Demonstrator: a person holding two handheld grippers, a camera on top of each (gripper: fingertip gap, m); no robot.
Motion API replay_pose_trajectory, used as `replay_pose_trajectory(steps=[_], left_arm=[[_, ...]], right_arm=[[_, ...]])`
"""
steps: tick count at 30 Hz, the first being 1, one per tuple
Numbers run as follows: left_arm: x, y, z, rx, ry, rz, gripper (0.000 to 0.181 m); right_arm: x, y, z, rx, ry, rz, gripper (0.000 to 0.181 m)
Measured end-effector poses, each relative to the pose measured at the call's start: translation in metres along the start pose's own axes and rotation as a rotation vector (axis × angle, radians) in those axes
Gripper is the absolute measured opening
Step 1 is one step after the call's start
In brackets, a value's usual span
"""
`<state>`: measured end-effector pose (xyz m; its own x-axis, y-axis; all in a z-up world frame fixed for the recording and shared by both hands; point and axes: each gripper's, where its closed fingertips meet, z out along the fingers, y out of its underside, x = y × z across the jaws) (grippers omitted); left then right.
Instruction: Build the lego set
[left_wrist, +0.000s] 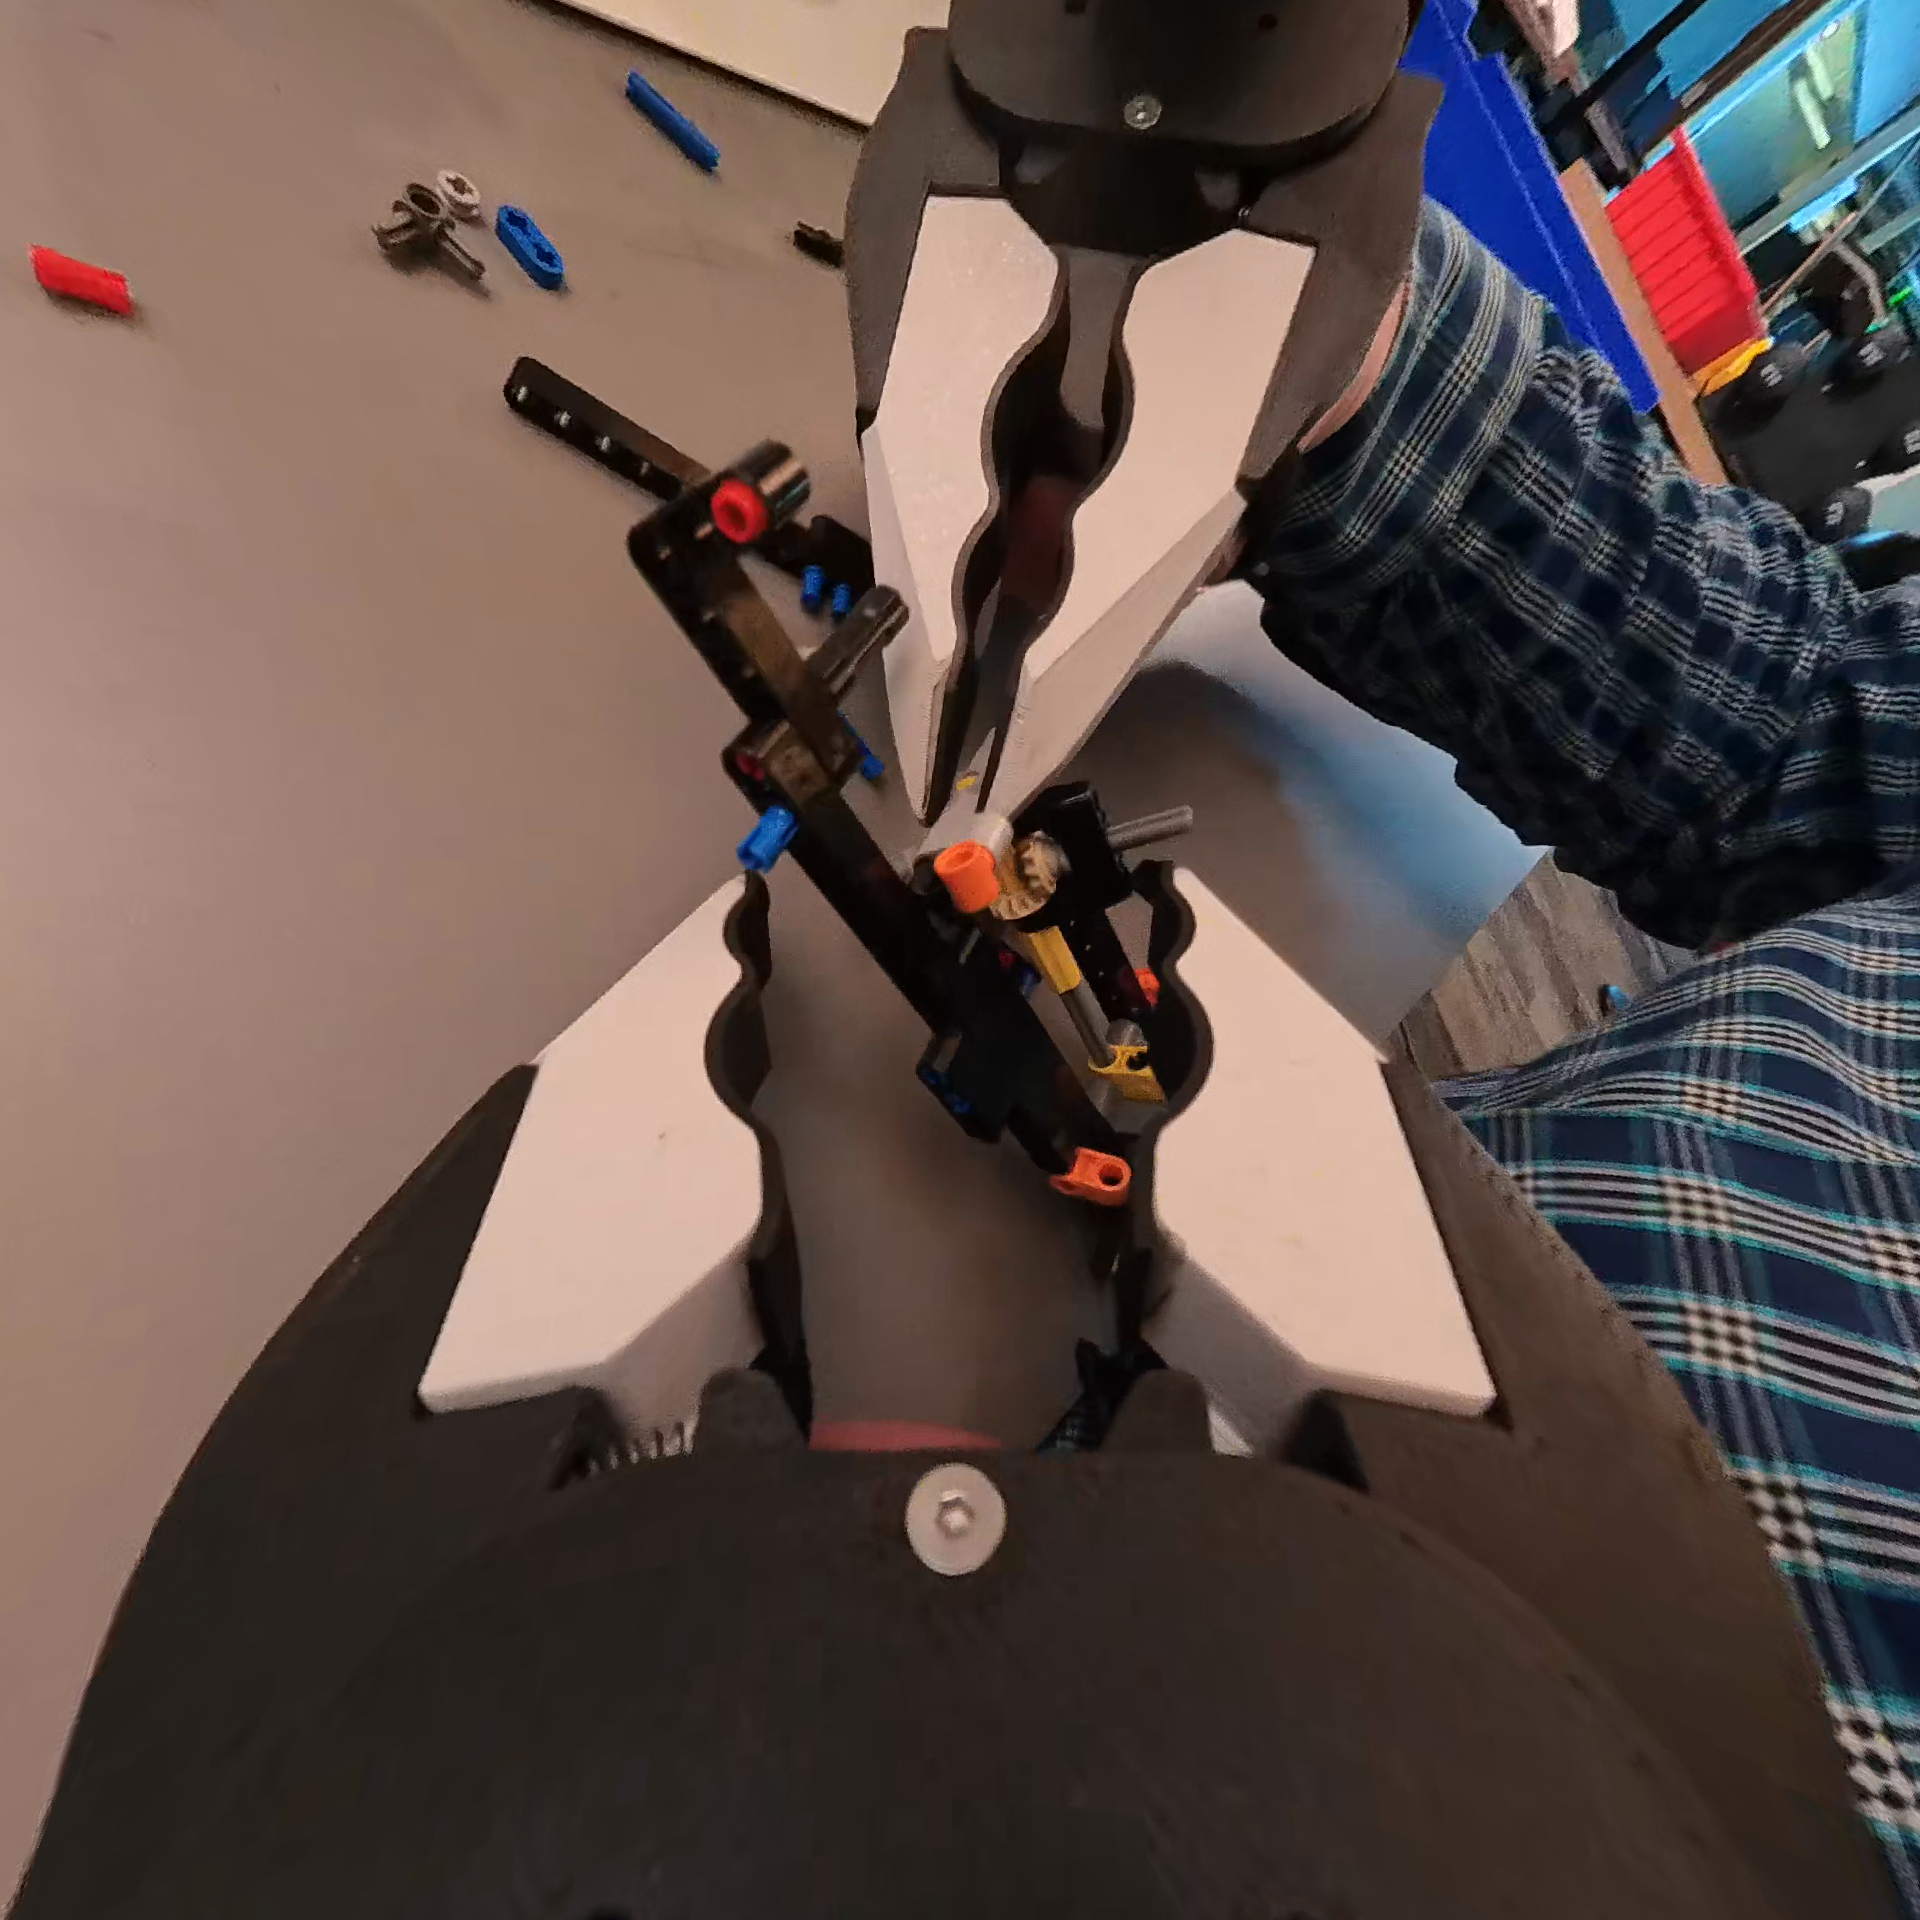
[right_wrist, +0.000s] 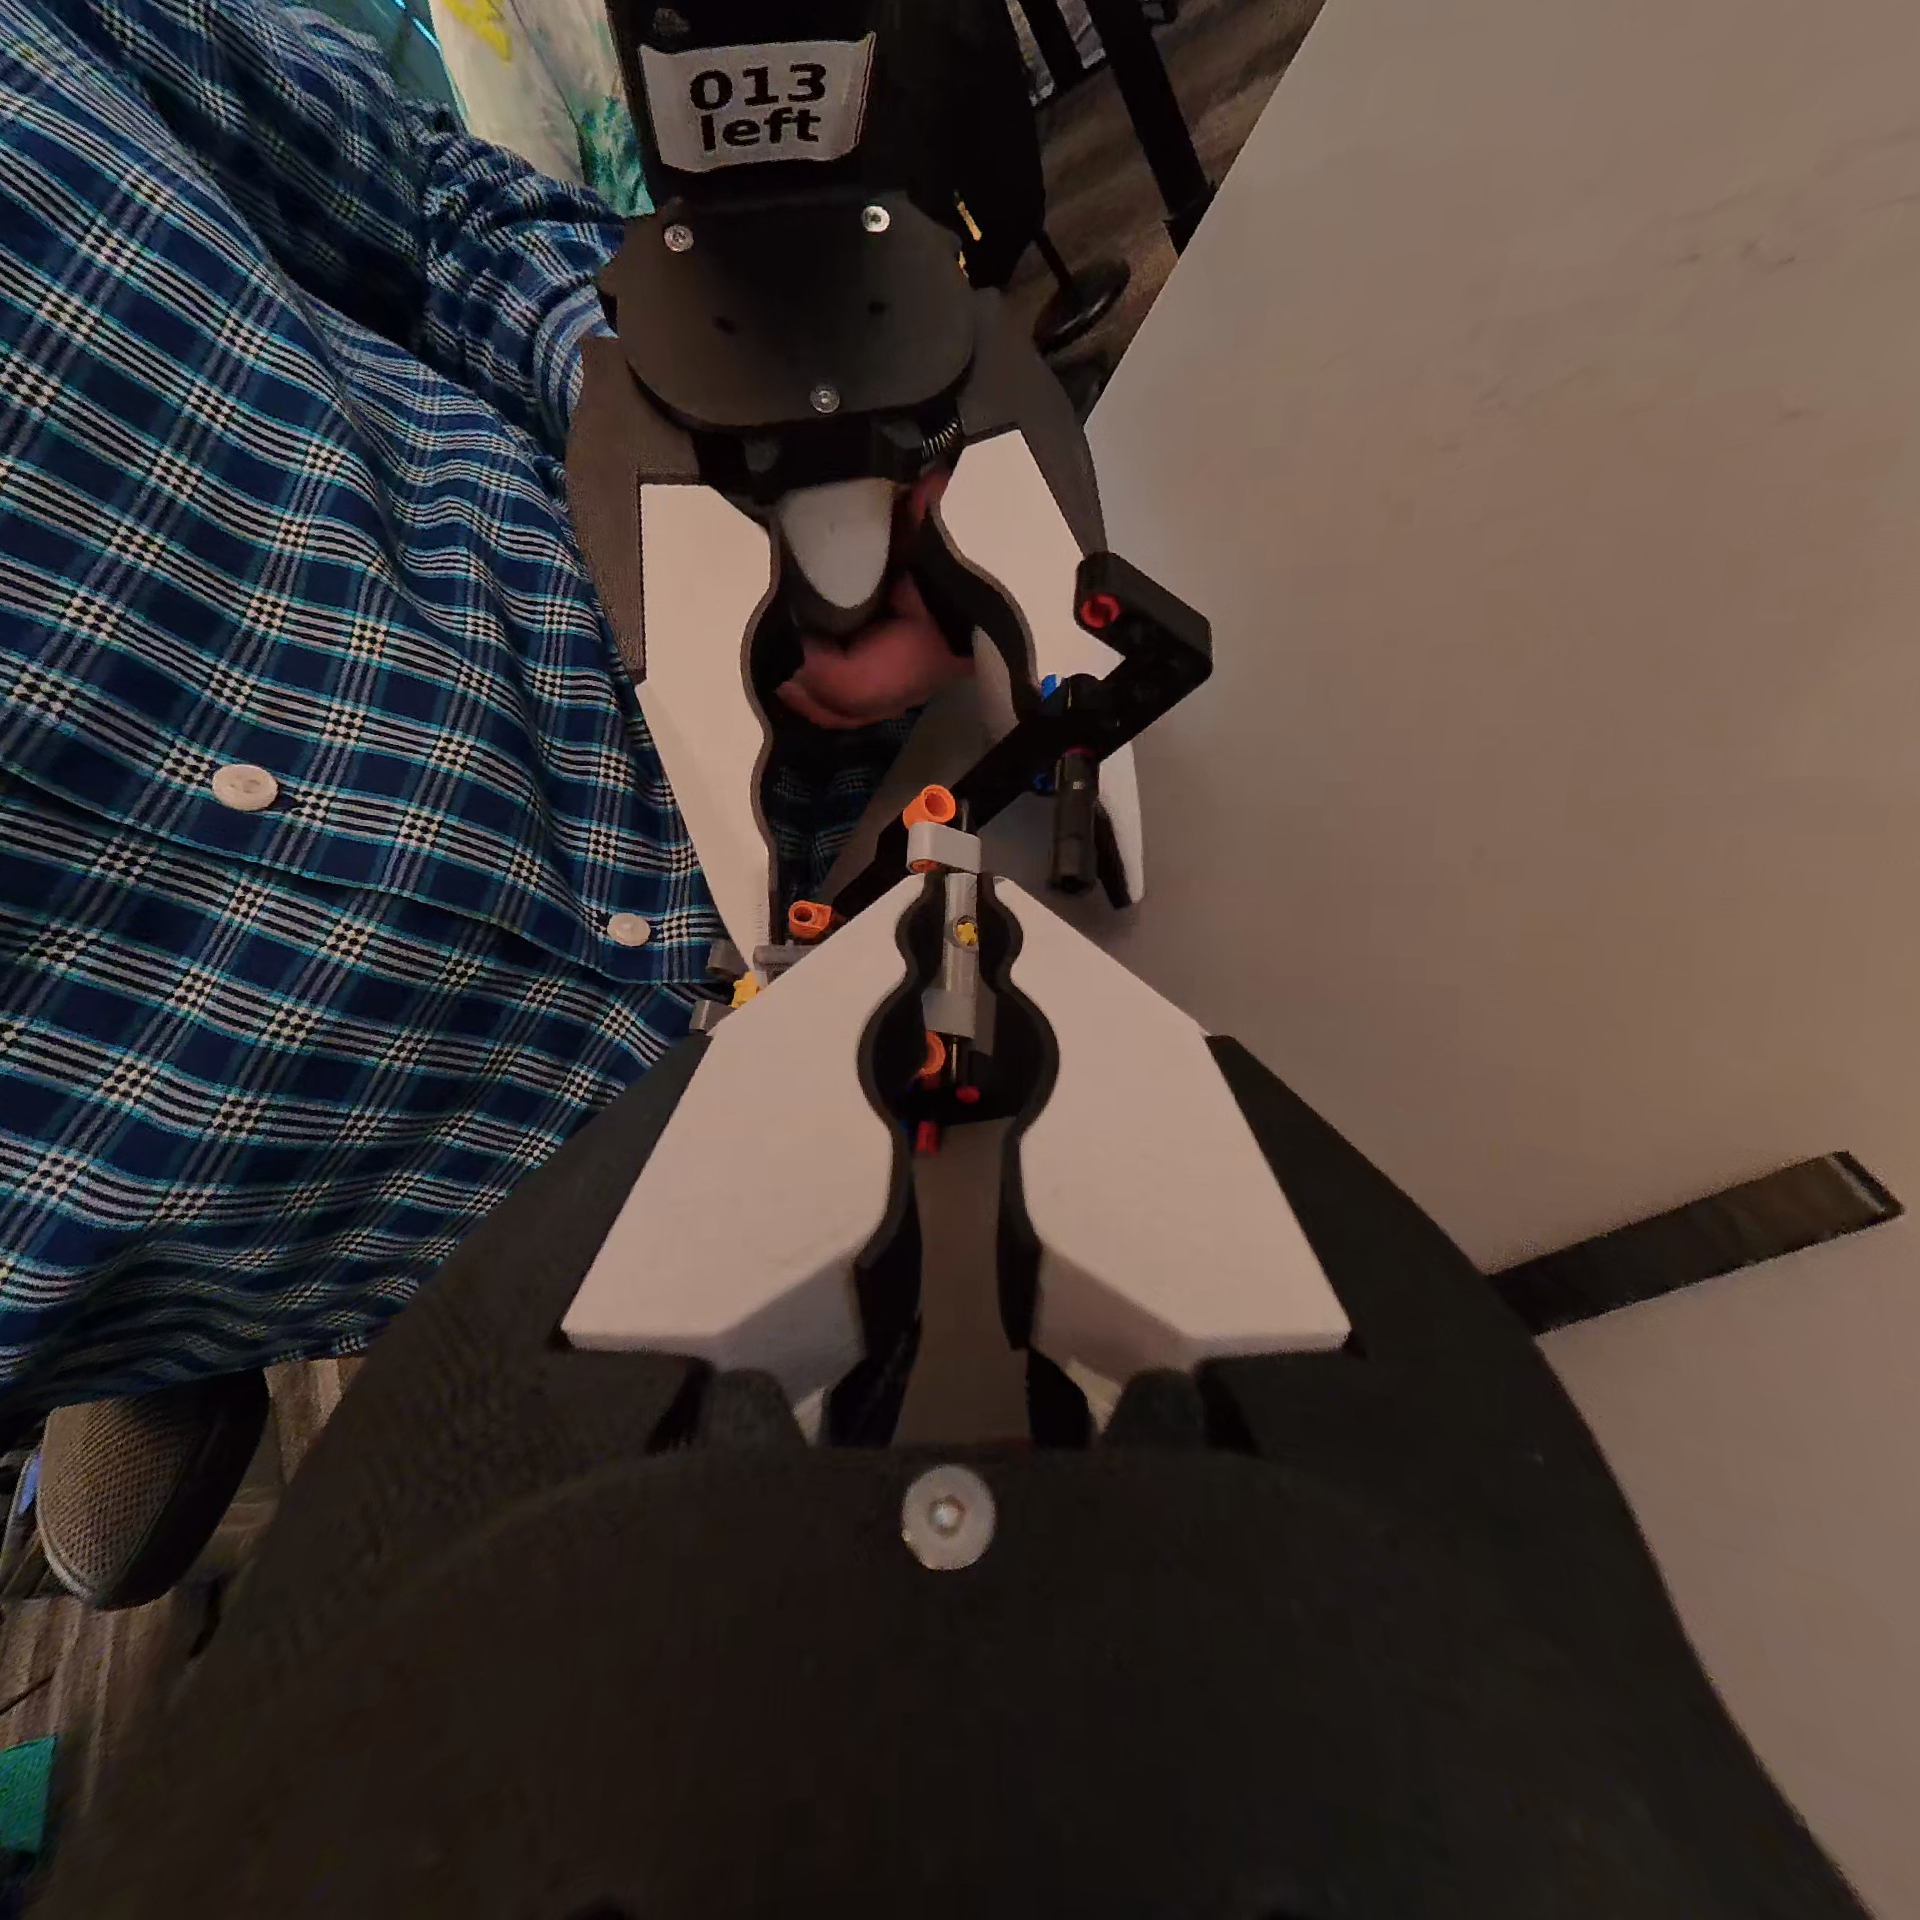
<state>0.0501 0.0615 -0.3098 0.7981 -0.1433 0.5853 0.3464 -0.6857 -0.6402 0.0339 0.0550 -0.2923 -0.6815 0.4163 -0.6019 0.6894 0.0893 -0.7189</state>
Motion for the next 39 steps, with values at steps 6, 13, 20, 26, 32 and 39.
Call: replay_pose_trajectory(steps=[6,13,20,26,32,39], left_arm=[[-0.003,0.004,-0.009,-0.006,0.007,-0.027,0.079],[0.005,0.010,-0.018,0.016,0.104,-0.052,0.049],[0.003,0.007,-0.017,0.063,0.124,-0.056,0.015],[0.011,0.001,-0.022,0.128,0.182,-0.050,0.011],[0.019,-0.002,-0.027,0.175,0.244,-0.038,0.009],[0.028,-0.005,-0.031,0.208,0.298,-0.013,0.008]], right_arm=[[0.000,0.000,-0.001,0.004,-0.003,-0.001,0.004],[-0.001,0.001,-0.001,-0.003,-0.002,-0.010,0.004],[-0.002,0.001,-0.002,-0.017,0.022,-0.023,0.004],[-0.006,-0.003,-0.004,-0.018,0.067,-0.036,0.008],[-0.014,-0.011,-0.009,-0.016,0.111,-0.062,0.011],[-0.027,-0.016,-0.009,0.013,0.070,-0.069,0.013]])
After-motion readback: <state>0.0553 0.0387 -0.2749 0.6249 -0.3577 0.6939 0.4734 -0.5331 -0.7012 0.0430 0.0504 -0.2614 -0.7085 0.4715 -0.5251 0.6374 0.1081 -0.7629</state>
